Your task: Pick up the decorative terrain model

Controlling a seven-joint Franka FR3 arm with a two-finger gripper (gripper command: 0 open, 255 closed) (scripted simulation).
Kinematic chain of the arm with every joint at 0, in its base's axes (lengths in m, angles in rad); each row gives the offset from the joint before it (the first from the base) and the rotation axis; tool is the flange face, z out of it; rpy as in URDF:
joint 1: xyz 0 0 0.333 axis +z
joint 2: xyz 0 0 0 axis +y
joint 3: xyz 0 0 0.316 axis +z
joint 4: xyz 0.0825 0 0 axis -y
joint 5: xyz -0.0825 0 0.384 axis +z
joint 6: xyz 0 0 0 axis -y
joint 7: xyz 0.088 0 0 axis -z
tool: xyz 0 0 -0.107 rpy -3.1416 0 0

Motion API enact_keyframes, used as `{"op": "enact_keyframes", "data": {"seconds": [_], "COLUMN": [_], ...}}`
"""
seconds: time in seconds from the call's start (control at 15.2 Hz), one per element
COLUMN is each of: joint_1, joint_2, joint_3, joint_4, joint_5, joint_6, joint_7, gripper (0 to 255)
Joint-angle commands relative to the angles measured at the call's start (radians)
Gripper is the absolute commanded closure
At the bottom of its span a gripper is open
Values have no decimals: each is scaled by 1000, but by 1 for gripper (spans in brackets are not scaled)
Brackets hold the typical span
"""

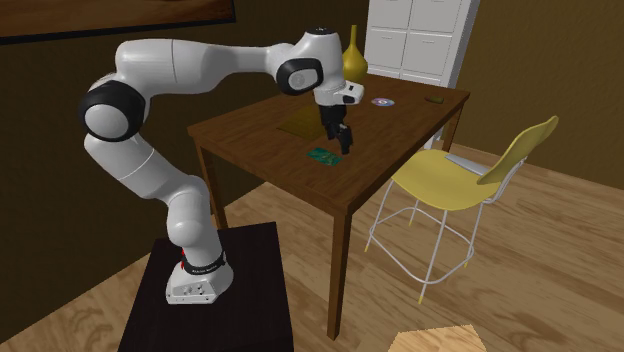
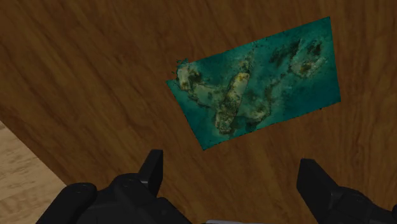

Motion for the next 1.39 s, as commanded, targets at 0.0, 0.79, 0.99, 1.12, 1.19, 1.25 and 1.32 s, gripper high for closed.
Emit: {"op": "enact_keyframes", "data": {"seconds": [0.0, 0.79, 0.99, 1.12, 1.19, 1.25, 1.32], "joint_1": [1, 1, 1, 1, 1, 1, 0], "joint_2": [-1, -1, -3, -3, -1, 0, 1], "joint_3": [-1, -1, 0, -1, -1, -1, -1], "joint_4": [-24, -73, -74, -47, -32, -18, -3], "joint_5": [2, 5, 5, 3, 3, 2, 2], "joint_6": [26, 74, 73, 47, 33, 20, 7], "joint_7": [-5, -9, -9, -7, -5, -4, -3], "gripper": [0, 255, 255, 255, 255, 255, 255]}}
